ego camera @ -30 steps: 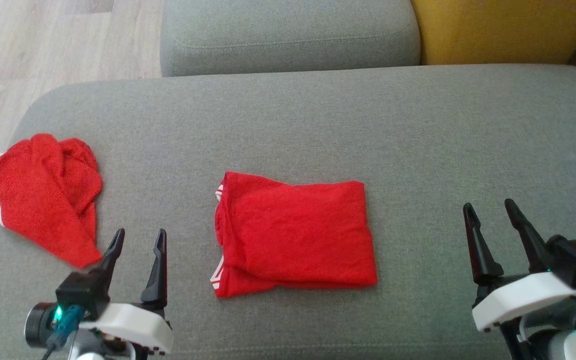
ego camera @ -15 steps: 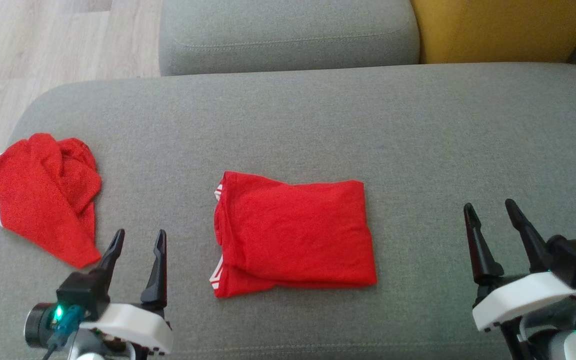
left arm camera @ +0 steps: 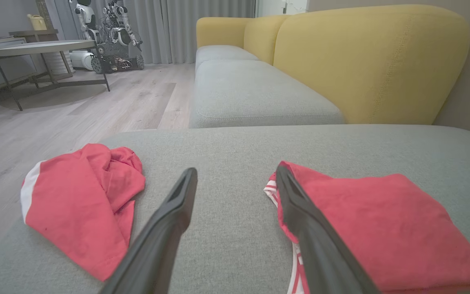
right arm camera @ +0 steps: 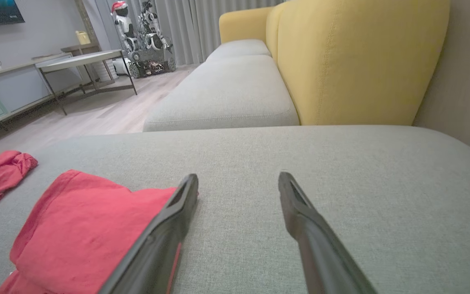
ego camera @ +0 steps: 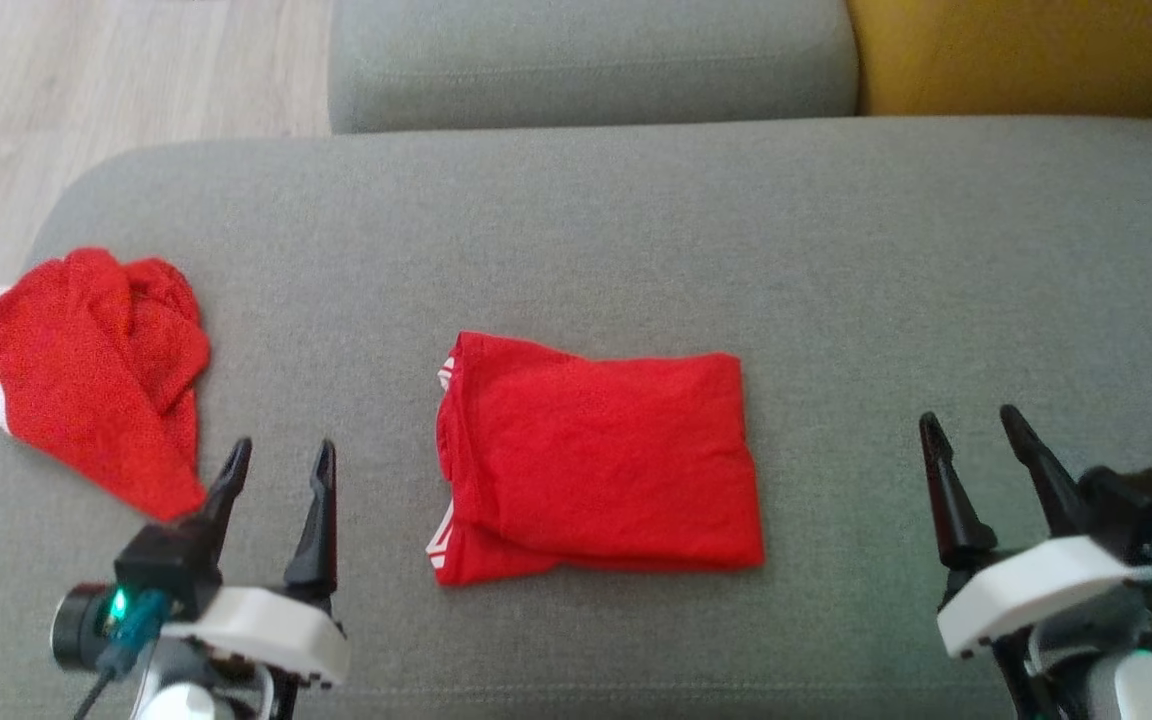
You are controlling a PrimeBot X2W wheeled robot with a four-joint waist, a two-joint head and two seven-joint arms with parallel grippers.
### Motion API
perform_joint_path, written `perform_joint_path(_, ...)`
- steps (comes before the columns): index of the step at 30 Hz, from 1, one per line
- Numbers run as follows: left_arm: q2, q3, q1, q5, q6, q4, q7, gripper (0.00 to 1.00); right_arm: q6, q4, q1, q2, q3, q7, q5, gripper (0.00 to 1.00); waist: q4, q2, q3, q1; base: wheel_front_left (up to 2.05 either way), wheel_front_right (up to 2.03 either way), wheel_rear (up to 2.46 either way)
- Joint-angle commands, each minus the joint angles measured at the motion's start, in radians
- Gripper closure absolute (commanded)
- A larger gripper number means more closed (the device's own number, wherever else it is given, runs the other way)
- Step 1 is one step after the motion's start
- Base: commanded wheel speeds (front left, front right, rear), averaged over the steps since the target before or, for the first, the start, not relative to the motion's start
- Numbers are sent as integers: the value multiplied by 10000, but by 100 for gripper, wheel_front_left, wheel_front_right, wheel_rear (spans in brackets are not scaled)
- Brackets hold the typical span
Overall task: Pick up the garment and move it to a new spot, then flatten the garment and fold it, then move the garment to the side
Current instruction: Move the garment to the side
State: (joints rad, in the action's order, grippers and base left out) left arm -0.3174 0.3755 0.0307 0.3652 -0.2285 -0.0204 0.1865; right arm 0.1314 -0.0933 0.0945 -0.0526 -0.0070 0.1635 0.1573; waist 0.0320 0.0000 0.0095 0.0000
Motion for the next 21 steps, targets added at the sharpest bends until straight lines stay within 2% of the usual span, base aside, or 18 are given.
perform_joint_path(1, -183, -346, -841, 0, 33, 337, 94, 0, -7, -167, -758, -113, 279, -9, 63, 0, 133, 0, 257, 0, 0, 0, 0)
perform_joint_path(15, 208, -193, -2075, -81, 334, 98, 517, 0, -7, 3130, -2556, -59, 1629, -177, 442, 0, 870, 0, 1748, 0, 0, 0, 0)
perform_joint_path(21, 338, -219, -2337, -113, 429, -55, 646, 0, -7, 4470, -3173, -11, 2148, 360, 756, 0, 965, 0, 2149, 0, 0, 0, 0)
